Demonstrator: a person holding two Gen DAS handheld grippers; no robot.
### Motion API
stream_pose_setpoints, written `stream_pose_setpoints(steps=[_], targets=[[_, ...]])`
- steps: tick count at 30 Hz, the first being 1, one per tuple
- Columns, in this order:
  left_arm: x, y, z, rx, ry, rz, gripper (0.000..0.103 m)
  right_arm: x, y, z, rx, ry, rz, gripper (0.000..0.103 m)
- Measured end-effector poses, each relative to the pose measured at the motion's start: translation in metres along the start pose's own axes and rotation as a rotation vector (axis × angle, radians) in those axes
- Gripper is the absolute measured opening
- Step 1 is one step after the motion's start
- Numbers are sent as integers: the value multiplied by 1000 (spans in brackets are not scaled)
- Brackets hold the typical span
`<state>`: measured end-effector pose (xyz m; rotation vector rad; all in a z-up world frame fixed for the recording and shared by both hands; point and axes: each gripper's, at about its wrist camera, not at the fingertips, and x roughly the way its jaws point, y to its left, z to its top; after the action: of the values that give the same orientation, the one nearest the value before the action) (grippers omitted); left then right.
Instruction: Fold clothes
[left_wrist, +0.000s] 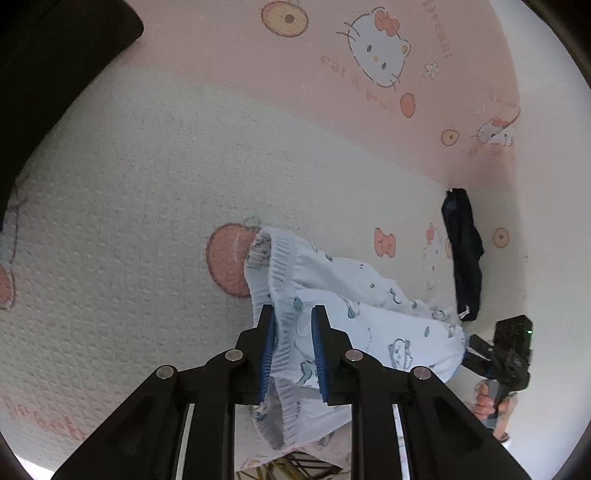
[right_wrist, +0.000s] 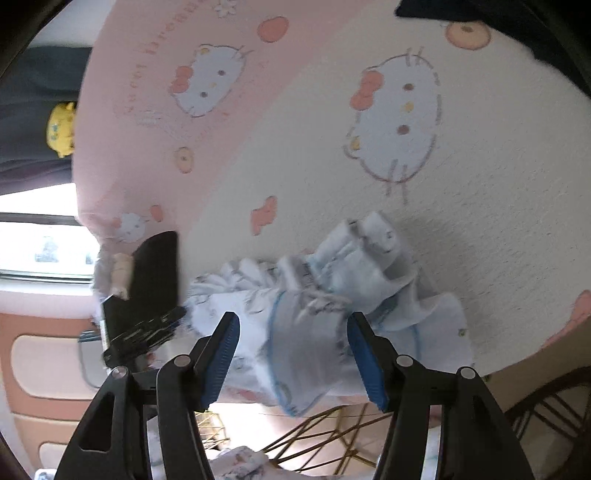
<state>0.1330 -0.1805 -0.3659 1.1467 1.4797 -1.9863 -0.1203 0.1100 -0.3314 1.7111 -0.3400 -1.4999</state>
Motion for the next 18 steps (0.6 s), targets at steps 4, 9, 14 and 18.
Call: stream_pose_setpoints(steps=[4,9,14,18], targets=[[5,-7,3,46,24,22,30,-2,2,-2,-13,-8,24,60],[7,-10,-7,38,23,-23,55,7,1,5,-35,11,-14,60],[6,-10,-15,68,21,26,55,14,-6,17,-1,-1,-59,60],[12,-12,-11,72,2,33,55,17,-2,18,-24,16,-31,60]])
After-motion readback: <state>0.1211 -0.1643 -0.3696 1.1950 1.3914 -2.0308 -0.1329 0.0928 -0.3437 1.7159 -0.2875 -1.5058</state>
